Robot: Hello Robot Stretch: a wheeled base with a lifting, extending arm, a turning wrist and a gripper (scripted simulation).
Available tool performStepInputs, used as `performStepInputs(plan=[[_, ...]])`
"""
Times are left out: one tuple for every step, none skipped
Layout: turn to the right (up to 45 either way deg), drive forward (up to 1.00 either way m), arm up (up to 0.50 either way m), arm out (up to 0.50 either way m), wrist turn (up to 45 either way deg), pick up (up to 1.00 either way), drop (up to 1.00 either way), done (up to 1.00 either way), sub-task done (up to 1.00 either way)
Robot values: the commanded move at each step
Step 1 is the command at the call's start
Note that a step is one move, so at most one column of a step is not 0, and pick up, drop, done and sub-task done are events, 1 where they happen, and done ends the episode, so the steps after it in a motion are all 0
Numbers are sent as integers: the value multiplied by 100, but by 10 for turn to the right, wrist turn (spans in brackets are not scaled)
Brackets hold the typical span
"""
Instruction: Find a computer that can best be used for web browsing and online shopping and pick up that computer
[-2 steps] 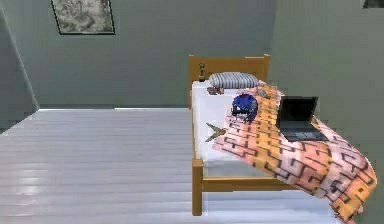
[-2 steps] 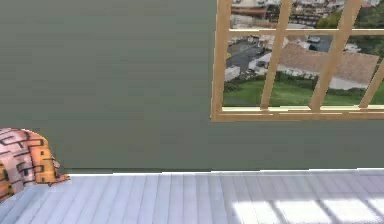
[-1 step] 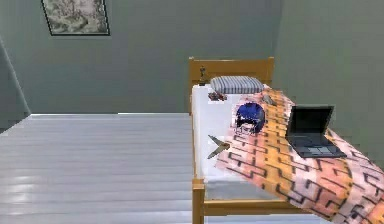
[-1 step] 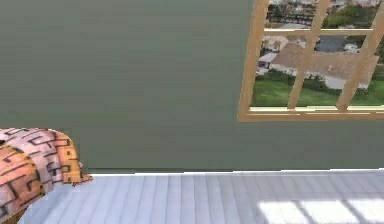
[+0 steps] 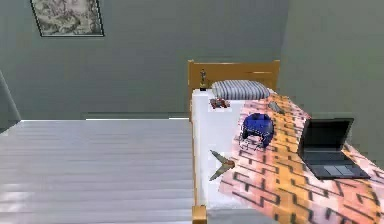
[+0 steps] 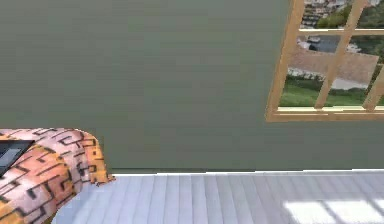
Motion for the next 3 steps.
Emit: performStepInputs(plan=[[450,0,0,0,0,0,0,0,0],[150,0,0,0,0,0,0,0,0],[0,30,0,0,0,0,0,0,0]])
